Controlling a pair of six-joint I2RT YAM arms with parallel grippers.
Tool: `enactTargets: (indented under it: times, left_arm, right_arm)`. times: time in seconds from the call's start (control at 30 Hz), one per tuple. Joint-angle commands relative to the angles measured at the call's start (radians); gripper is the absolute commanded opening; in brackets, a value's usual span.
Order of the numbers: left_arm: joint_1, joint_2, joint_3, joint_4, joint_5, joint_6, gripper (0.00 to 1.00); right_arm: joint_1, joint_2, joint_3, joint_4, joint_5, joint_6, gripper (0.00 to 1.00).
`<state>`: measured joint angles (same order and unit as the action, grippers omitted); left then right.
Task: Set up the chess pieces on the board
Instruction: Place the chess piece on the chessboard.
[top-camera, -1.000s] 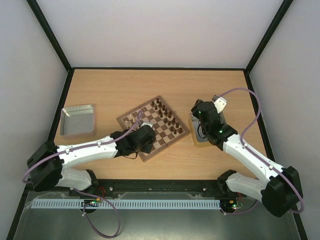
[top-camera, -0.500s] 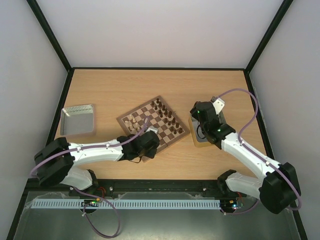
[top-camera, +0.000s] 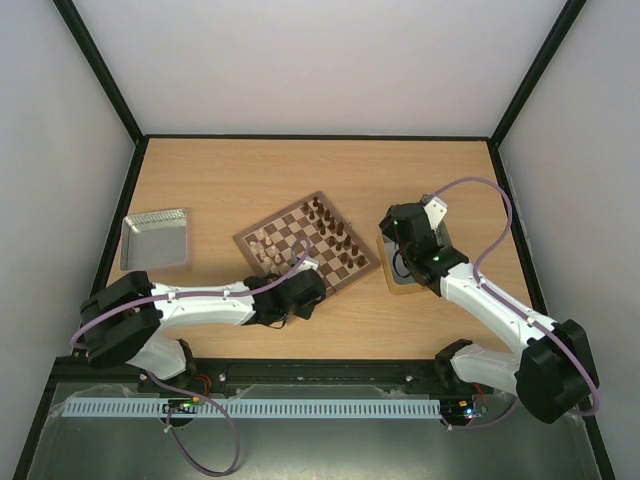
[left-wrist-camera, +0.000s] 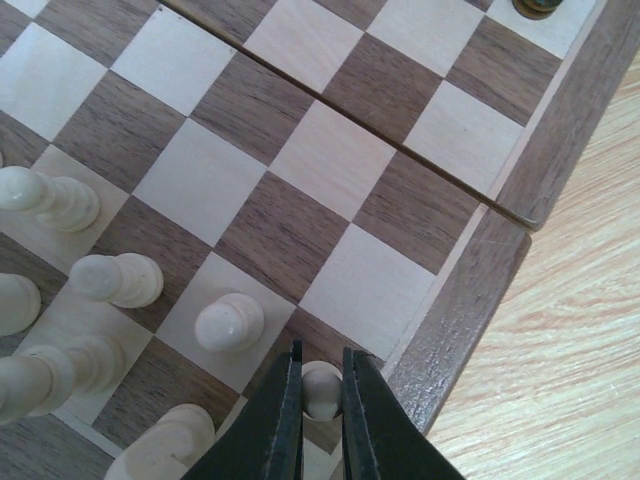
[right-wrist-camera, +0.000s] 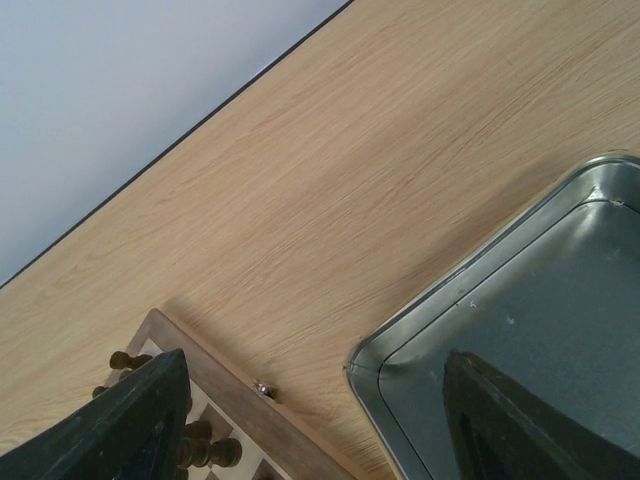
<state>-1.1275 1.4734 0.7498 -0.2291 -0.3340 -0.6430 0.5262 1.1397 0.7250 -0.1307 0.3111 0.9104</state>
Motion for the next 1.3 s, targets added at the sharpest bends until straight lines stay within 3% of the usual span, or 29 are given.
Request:
enactTargets:
  times: [0.0,0.3,0.83,1.03,1.27]
  left_arm:
    - [-0.005,0.018,0.006,-0.028,-0.062,-0.028,0.04]
    - [-0.007,-0.018,0.019,-0.032,-0.015,-0.024,0.17]
    - [-0.005,-0.07,0.095,-0.07,-0.021,-0.006,0.22]
    - [0.025,-0.174,0.136,-0.09,-0.018,-0.01,0.26]
    - [0.108,-0.337,0.081,-0.101,-0.04,-0.062,0.36]
  right_arm:
    - [-0.008,0.008,-0.012,-0.015,0.009,0.018,0.68]
    - [-0.01,0.006,-0.012,-0.019,-0.001,0.019,0.68]
    - [-0.015,-0.022,0.006,-0.068,-0.002,0.005,0.68]
    - [-0.021,-0.098,0.017,-0.19,0.003,-0.039,0.68]
    - [-0.032,-0.156,-0.026,-0.29,-0.031,-0.06,0.69]
